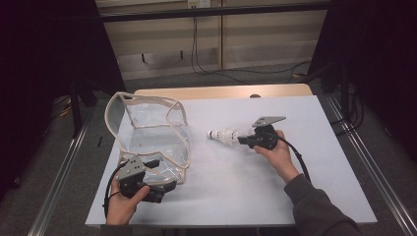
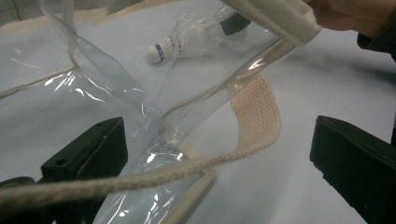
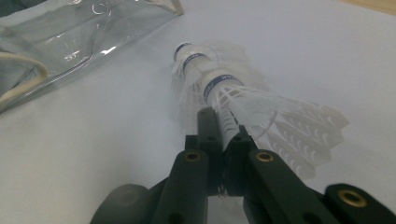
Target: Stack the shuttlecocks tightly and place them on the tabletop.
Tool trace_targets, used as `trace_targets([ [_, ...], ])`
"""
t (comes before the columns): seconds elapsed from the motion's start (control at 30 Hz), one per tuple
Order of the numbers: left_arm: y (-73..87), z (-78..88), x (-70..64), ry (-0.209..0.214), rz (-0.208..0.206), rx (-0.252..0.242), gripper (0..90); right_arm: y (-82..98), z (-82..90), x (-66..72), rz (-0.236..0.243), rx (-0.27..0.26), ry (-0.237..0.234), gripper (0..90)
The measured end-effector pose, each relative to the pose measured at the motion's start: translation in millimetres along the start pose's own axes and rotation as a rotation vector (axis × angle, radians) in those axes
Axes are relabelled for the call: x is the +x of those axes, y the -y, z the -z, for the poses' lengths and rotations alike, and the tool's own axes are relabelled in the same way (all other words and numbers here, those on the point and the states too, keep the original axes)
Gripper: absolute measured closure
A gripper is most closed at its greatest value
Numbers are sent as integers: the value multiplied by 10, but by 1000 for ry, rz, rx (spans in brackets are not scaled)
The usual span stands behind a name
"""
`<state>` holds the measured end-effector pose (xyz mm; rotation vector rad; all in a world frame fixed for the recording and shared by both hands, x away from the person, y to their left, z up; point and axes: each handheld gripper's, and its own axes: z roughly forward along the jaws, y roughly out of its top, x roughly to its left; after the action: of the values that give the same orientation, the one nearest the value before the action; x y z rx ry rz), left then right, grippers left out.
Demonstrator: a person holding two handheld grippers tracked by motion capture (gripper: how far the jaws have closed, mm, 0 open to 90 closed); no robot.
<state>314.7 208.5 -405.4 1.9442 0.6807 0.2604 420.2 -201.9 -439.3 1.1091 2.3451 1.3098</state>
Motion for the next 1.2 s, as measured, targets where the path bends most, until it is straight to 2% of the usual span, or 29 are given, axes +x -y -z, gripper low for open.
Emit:
trace_targets([
  [1.2,2,-4,6,-3,-2,-2,41,-20,-112,32,10,14,-10,889],
])
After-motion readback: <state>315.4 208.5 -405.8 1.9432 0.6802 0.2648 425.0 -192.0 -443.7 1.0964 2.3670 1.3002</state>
